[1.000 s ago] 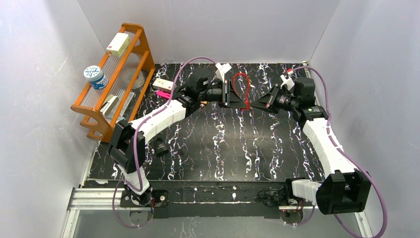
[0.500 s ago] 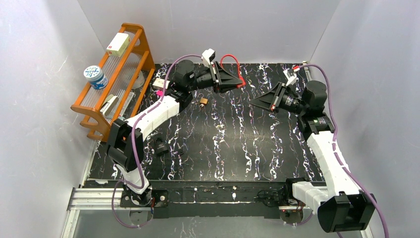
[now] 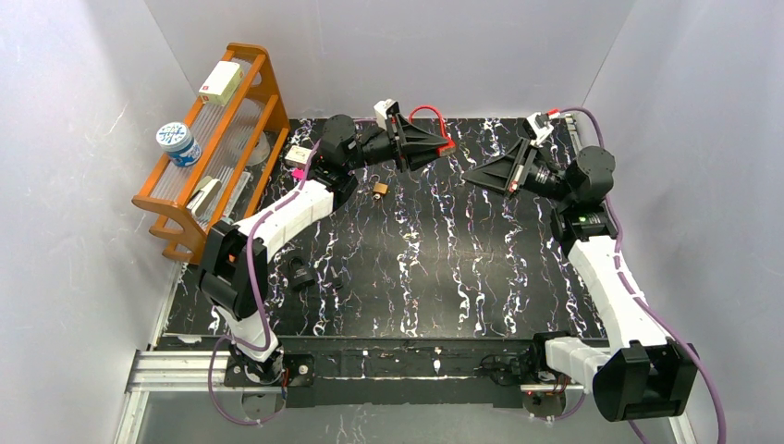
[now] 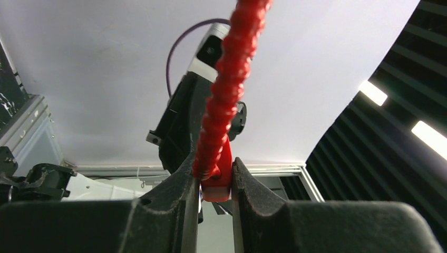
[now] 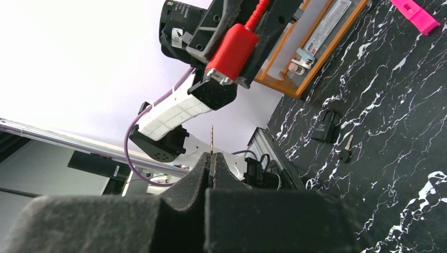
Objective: Unlock with the key
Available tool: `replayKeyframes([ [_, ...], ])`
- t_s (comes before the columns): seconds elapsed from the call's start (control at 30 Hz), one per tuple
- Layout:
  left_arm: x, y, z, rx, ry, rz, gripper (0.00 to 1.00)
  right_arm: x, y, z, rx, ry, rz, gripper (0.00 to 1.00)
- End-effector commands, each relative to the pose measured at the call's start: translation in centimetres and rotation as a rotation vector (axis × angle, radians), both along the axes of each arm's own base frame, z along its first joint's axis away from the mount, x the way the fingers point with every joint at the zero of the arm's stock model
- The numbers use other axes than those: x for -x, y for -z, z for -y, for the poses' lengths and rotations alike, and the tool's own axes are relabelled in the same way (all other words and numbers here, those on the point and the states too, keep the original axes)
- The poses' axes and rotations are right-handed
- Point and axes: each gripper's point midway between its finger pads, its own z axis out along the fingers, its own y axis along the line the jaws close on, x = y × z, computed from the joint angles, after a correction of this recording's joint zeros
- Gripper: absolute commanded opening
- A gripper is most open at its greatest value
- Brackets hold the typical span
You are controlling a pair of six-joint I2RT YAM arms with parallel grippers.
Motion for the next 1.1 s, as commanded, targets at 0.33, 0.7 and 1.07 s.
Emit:
replayKeyframes([
  [0.33, 1.7, -1.0, -0.5, 0.027, 0.05, 0.049, 0.0, -0.5, -2.4, -1.2, -0.013, -0.066, 0.1, 0.01],
  [0.7, 1.6, -0.1, -0.5, 0.015, 0.045, 0.039, 0.0, -0.6, -2.2, -2.0, -0.013, -0.085, 0.1, 0.01],
  [1.07, 1.8, -0.5, -0.4, 0.021, 0.042, 0.05, 0.0, -1.2, -1.5, -2.1, 0.0, -0.068, 0.071, 0.01],
])
